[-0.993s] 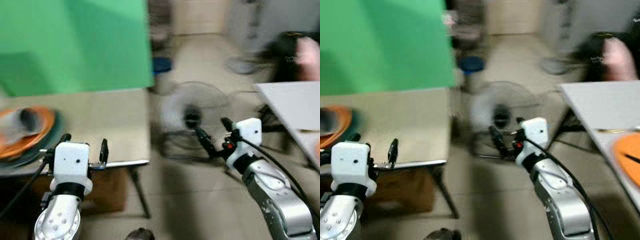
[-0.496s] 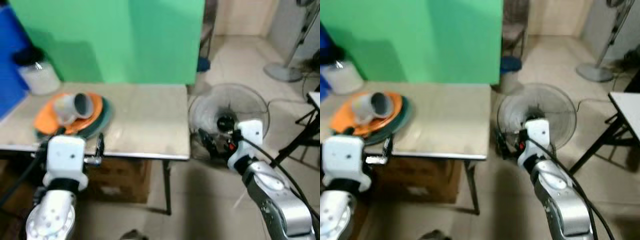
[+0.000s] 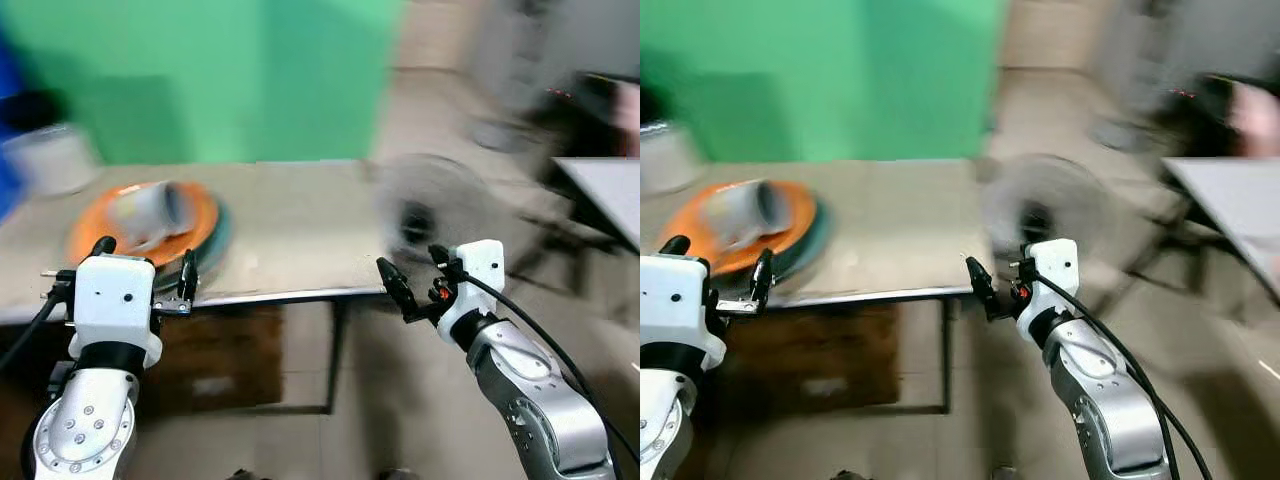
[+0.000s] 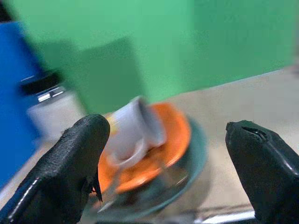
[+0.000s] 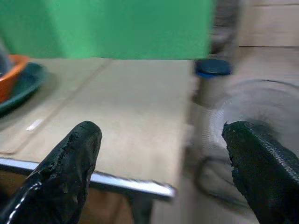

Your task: Setting the table

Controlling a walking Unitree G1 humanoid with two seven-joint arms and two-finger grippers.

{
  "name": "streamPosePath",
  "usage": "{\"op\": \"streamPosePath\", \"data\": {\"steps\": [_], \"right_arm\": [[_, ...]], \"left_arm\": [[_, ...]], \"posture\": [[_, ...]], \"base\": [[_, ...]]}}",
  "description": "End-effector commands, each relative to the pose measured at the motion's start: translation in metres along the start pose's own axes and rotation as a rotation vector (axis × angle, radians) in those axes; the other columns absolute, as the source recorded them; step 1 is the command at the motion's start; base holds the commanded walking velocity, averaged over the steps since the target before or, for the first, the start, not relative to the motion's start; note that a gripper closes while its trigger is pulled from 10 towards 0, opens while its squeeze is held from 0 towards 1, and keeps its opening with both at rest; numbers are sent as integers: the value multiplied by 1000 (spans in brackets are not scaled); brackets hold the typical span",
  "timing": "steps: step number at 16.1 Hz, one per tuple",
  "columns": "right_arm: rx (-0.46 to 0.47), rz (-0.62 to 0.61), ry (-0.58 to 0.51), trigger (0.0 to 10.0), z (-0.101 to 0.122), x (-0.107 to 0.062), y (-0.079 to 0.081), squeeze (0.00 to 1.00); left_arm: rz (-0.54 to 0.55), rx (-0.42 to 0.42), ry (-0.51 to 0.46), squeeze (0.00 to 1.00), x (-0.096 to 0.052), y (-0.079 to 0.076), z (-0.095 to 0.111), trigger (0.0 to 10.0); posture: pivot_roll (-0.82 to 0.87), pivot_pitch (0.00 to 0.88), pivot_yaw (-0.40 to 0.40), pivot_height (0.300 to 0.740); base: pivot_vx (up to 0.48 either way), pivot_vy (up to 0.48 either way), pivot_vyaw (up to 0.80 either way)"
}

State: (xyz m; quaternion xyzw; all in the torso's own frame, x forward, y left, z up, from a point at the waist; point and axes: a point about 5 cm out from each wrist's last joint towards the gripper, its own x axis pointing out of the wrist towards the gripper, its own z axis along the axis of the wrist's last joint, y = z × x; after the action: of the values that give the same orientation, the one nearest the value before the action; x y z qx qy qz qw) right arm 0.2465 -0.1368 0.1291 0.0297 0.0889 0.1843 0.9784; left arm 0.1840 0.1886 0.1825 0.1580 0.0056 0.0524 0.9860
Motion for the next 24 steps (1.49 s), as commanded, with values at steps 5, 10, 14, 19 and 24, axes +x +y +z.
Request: {"op": "streamPosePath", "data": {"steps": [5,10,14,19,24], "right_arm": [[-5,10,1,10000,5,5,1,1000],[15,20,-2,10000,5,6,5,0],[52,14,3,10000,4,5,7,0],[69,-7,1,10000,5,3,4,0],[54,-33,-2,10000,9,-1,-1,0]], "left_arm": [[-6,14,3,0,1,6,4,10000],[-16,36,-1,0,4,10,6,10000],[-37,57,1,0,7,13,7,10000],[-117,85,-37,0,14,10,12,10000],[-123,47,-46,0,25,6,13,10000]], "posture": [[24,51,-6,740],[29,54,3,740],[31,61,11,740],[33,65,8,740],[14,75,-1,740]], "base": [[0,401,-800],[0,456,0],[0,480,-392],[0,288,-788],[0,-384,-788]]}}
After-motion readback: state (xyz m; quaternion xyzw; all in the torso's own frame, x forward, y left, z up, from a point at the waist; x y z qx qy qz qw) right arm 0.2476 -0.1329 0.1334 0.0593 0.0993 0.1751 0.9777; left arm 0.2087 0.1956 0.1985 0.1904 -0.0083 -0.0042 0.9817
